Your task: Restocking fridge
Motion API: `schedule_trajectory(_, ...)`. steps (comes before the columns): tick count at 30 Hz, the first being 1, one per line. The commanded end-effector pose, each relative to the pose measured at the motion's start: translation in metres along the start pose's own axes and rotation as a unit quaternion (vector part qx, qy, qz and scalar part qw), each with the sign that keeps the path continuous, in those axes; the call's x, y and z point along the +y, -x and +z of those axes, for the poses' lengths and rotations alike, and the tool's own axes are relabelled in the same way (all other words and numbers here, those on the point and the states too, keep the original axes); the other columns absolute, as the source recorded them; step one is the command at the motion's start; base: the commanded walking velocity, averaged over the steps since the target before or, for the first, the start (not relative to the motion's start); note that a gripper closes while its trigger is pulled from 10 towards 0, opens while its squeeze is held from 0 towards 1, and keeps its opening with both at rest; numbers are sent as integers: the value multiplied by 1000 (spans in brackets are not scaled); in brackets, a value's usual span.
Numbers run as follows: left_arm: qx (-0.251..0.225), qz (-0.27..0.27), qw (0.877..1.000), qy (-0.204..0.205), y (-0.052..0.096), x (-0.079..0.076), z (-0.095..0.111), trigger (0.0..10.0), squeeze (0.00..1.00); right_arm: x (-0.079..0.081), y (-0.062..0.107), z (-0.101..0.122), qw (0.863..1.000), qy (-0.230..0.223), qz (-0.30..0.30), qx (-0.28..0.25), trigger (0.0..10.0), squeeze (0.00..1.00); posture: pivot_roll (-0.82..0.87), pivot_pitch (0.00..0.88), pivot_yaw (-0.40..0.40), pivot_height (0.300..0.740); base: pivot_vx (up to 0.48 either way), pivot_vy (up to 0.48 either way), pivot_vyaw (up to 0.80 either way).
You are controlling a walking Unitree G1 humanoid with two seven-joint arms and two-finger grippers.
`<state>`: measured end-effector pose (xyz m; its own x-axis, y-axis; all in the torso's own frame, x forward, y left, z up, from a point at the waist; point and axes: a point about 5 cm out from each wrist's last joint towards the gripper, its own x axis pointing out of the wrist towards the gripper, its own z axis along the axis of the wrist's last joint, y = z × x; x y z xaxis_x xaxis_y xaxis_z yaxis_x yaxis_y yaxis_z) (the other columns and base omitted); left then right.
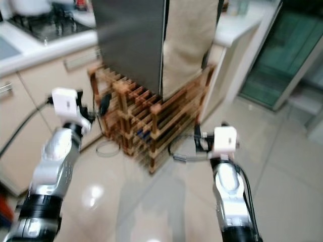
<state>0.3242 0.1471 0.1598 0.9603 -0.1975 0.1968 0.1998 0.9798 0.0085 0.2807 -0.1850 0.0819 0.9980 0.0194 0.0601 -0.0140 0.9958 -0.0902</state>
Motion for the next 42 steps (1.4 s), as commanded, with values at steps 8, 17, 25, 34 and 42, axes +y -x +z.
schedule_trajectory(8,-17,-28,999,7,-7,-15,9,10000,0,-1,-9,8,999,-32,-18,-1,10000,0,-111,0,-1,740,480,0,-771)
schedule_trajectory(17,-33,-10,999,32,-26,-10,20,10000,0,1,-14,19,999,-13,-15,-29,10000,0,-141,0,18,740,470,0,0)
schedule_trajectory(25,-42,10,999,15,-31,-5,28,10000,0,4,-13,16,1000,-11,-7,-26,10000,0,-129,0,13,740,446,0,0)
schedule_trajectory(34,-58,8,998,5,-38,-12,39,10000,0,8,-14,16,1000,-8,0,-28,10000,0,-142,0,26,740,50,0,0)
schedule_trajectory(42,-60,-18,998,29,-40,-19,44,10000,0,8,-9,13,1000,-6,1,-24,10000,0,-149,0,38,740,0,0,0)
